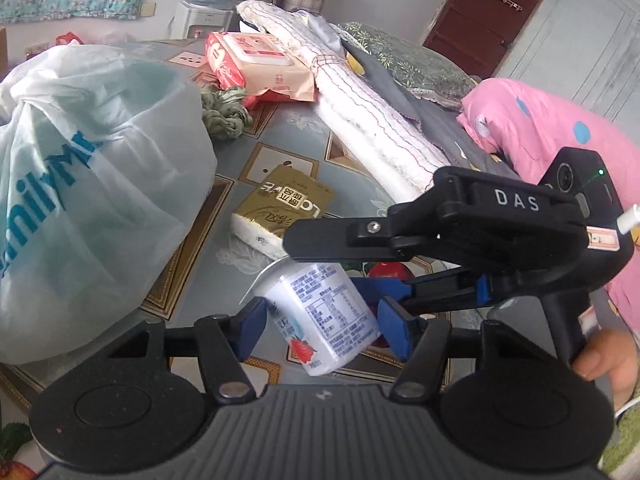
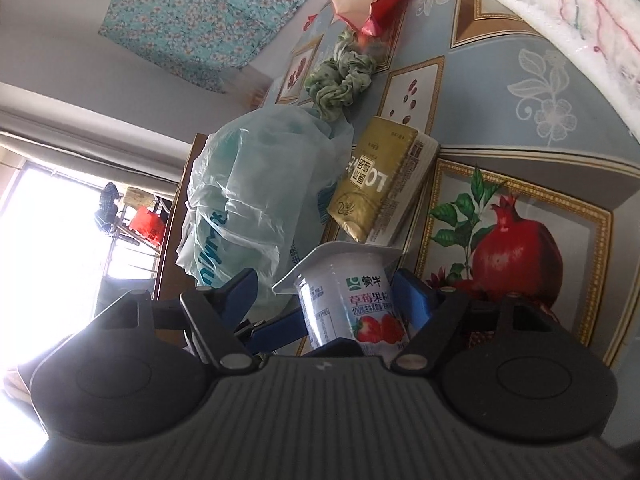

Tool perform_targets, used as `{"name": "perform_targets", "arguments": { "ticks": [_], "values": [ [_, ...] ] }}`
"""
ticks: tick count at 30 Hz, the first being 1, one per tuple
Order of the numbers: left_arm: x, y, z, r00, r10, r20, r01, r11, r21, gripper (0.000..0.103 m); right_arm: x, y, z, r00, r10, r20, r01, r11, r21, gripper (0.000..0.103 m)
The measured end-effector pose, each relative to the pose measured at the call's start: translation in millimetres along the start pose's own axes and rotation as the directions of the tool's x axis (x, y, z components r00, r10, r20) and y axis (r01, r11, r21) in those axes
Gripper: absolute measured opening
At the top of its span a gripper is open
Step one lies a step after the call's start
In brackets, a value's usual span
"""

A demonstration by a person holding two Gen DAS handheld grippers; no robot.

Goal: Organize soft objects
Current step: 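Grasp the white yogurt cup with the right gripper, then lift the yogurt cup and carry it over the box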

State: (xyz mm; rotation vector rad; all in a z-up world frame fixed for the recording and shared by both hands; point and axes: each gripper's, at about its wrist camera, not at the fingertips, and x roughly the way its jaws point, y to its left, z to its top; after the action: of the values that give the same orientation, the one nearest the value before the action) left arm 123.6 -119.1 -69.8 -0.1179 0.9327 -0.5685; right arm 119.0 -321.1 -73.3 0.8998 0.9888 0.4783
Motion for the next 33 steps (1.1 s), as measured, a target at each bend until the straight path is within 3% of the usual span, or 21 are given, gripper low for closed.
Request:
{"name": "perform_targets", "arguments": {
  "ticks": [14, 21, 26, 33],
  "values": [
    [-27, -8, -7, 0.99, 0.011, 0.141, -0.025, 0.995, 0.101, 0.059, -14, 14, -10, 0.994, 0.083, 0.065, -0.078, 0.994, -0.074, 0.072],
    [-34, -8, -20, 0.985, 0.013, 0.17, -0.039, 0.988, 0.148, 0.059, -26, 24, -21, 0.986, 0.128, 0.104, -0.113, 0.984, -0.14, 0.07],
    [-29, -8, -32, 0.987, 0.041, 0.154, -0.069, 0.981, 0.182, 0.058, -31, 16, -31, 0.981, 0.167, 0.098, -0.155, 0.981, -0.116, 0.057],
    [-23, -13, -33, 0.983, 0.077, 0.165, -0.111, 0.972, 0.208, 0.056, -26, 8, -34, 0.988, 0.111, 0.103, -0.102, 0.99, -0.093, 0.043]
  ]
}}
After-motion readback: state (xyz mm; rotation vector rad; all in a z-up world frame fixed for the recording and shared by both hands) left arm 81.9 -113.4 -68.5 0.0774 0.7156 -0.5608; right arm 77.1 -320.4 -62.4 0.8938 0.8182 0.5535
